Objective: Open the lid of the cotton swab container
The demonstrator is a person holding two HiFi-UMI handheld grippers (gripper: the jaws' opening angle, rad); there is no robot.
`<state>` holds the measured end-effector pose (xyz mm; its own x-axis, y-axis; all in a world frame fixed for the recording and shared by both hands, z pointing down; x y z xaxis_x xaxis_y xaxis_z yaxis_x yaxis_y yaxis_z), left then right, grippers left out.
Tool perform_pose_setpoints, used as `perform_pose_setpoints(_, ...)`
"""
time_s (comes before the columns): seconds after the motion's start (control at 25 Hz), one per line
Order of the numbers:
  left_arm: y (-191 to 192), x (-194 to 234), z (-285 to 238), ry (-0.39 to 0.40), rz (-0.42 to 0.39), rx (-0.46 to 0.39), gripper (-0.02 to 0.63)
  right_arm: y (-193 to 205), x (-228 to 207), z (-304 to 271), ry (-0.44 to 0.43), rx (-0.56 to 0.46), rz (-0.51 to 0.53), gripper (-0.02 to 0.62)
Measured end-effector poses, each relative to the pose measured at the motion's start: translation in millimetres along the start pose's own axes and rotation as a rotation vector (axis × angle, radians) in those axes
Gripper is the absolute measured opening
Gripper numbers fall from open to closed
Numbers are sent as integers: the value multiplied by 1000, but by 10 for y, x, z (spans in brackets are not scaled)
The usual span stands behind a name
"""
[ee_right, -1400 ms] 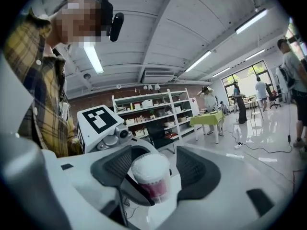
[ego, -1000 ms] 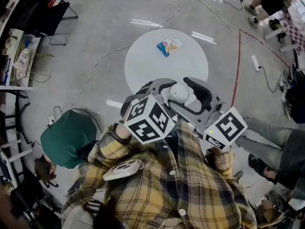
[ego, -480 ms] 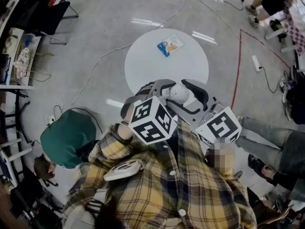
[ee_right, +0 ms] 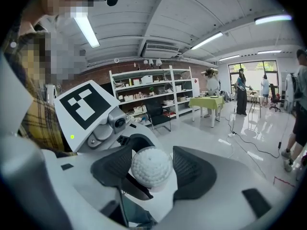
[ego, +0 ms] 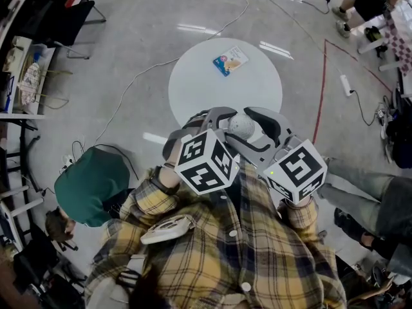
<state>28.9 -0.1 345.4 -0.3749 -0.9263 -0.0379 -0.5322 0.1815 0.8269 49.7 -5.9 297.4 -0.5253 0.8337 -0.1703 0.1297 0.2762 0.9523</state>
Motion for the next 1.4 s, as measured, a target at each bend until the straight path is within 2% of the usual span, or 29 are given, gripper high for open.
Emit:
perform_pose_setpoints(0.44, 0, -23, 24, 9, -30, -5, 270, 13, -40, 29, -5, 38, -111, 275)
perform_pose_setpoints(1.0, 27, -41, 31, 18, -44, -37, 268, 41, -92, 36, -88, 58, -233, 270)
perform_pose_setpoints(1.12, 34, -48, 21, 18, -58, -37, 267, 38, -118, 47, -111, 63, -273, 247)
perform_pose_setpoints(1.28, 42, -54, 24, 21, -44, -46, 267, 35, -114, 33, -127, 92, -273, 249)
perform_pose_setpoints(1.4, 14, -44, 40, 33, -4, -70, 268, -7, -103, 38, -142, 75, -241, 253)
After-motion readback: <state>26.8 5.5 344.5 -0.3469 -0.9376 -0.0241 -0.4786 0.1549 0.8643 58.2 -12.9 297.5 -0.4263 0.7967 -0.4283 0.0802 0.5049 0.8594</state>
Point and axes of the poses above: the fingertips, and each gripper's own axes: z backward along the fingers, x to its left, y out of its underside, the point moved 4 cm from there along z, backward along the fingers, and after that the axes turned 14 degrees about -x, right-handed, at the moved point
